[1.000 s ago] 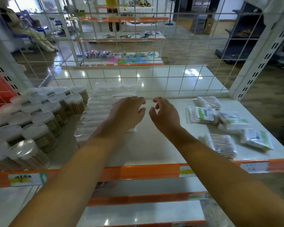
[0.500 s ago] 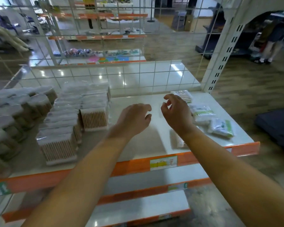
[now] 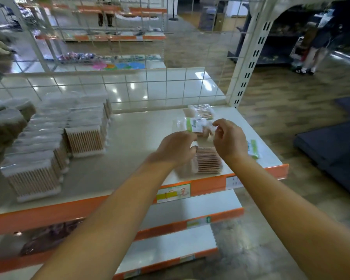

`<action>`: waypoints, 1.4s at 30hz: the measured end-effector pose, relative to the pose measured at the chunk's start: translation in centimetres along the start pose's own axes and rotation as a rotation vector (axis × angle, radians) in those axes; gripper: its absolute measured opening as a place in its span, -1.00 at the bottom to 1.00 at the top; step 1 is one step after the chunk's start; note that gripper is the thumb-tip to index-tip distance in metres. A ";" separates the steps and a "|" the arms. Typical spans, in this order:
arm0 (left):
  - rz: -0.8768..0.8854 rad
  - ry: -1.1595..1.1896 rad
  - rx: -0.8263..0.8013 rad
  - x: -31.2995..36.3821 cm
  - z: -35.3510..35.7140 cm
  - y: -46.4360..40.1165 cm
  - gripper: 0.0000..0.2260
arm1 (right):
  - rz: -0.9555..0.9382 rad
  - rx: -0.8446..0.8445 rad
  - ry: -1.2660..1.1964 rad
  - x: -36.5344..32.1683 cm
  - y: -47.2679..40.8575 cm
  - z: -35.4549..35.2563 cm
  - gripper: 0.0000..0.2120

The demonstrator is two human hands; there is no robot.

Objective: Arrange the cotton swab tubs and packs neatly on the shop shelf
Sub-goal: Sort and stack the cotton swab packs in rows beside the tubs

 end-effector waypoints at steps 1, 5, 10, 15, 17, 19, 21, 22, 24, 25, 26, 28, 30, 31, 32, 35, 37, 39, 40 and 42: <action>0.006 0.004 -0.018 0.3 0.2 -0.3 -0.72 | 0.010 -0.002 0.004 0.4 0.0 -0.2 -0.71; 0.042 0.026 -0.092 1.5 0.9 -1.1 -0.75 | 0.043 -0.004 -0.004 1.4 0.1 -0.6 -0.68; 0.042 -0.005 -0.179 2.5 2.0 -1.8 -0.77 | 0.070 -0.009 0.009 1.9 0.4 -1.1 -0.69; 0.032 0.056 -0.184 2.6 2.4 -2.0 -0.83 | 0.085 -0.035 0.027 2.5 0.8 -1.5 -0.70; 0.026 0.116 -0.169 2.5 2.1 -1.9 -0.86 | 0.081 -0.039 0.033 2.4 1.0 -1.4 -0.70; 0.030 0.168 -0.144 2.3 1.7 -1.7 -0.90 | 0.067 -0.041 0.038 2.2 1.2 -1.2 -0.70; 0.033 0.206 -0.117 2.0 1.3 -1.4 -0.90 | 0.058 -0.036 0.034 1.9 1.3 -1.0 -0.71; 0.032 0.213 -0.103 1.8 1.0 -1.3 -0.88 | 0.058 -0.034 0.030 1.8 1.3 -0.9 -0.71; 0.019 0.221 -0.079 1.3 0.5 -0.9 -0.87 | 0.059 -0.037 0.022 1.4 1.2 -0.7 -0.72; 0.009 0.230 -0.068 1.1 0.2 -0.7 -0.86 | 0.057 -0.037 0.013 1.1 1.2 -0.7 -0.72; 0.000 0.243 -0.057 0.8 -0.1 -0.4 -0.86 | 0.054 -0.032 -0.001 0.8 1.1 -0.6 -0.73; -0.026 0.277 -0.034 0.2 -0.9 0.1 -0.83 | 0.047 -0.018 -0.030 0.1 1.1 -0.5 -0.74; -0.059 0.323 -0.006 -0.6 -1.7 0.6 -0.78 | 0.045 -0.011 -0.052 -0.6 0.9 -0.2 -0.76; -0.075 0.342 0.016 -0.9 -2.1 0.9 -0.76 | 0.042 -0.008 -0.065 -0.9 0.8 0.1 -0.76; -0.090 0.357 0.047 -1.3 -2.6 1.2 -0.77 | 0.039 -0.003 -0.078 -1.4 0.7 0.3 -0.76; -0.138 0.397 0.176 -2.9 -4.0 1.9 -0.82 | 0.025 0.031 -0.130 -3.0 0.5 0.9 -0.75; -0.181 0.421 0.279 -4.1 -5.0 2.3 -0.85 | 0.005 0.025 -0.205 -4.4 0.4 1.3 -0.74; -0.216 0.442 0.353 -4.9 -5.9 2.6 -0.84 | -0.032 0.016 -0.264 -5.4 0.4 1.7 -0.75; -0.228 0.452 0.387 -5.4 -6.4 2.8 -0.83 | -0.055 0.015 -0.290 -6.1 0.4 1.9 -0.76; -0.223 0.467 0.449 -6.3 -7.3 3.4 -0.83 | -0.101 -0.013 -0.362 -7.7 0.4 2.3 -0.77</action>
Point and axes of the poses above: each hand's wrist, its own y-axis away from the middle knuckle, its own z-axis out of the palm, x = y × z, the point moved 1 cm from there along -y, towards the middle knuckle, and after that the axes turned 3 degrees about y, right-handed, at the moved point
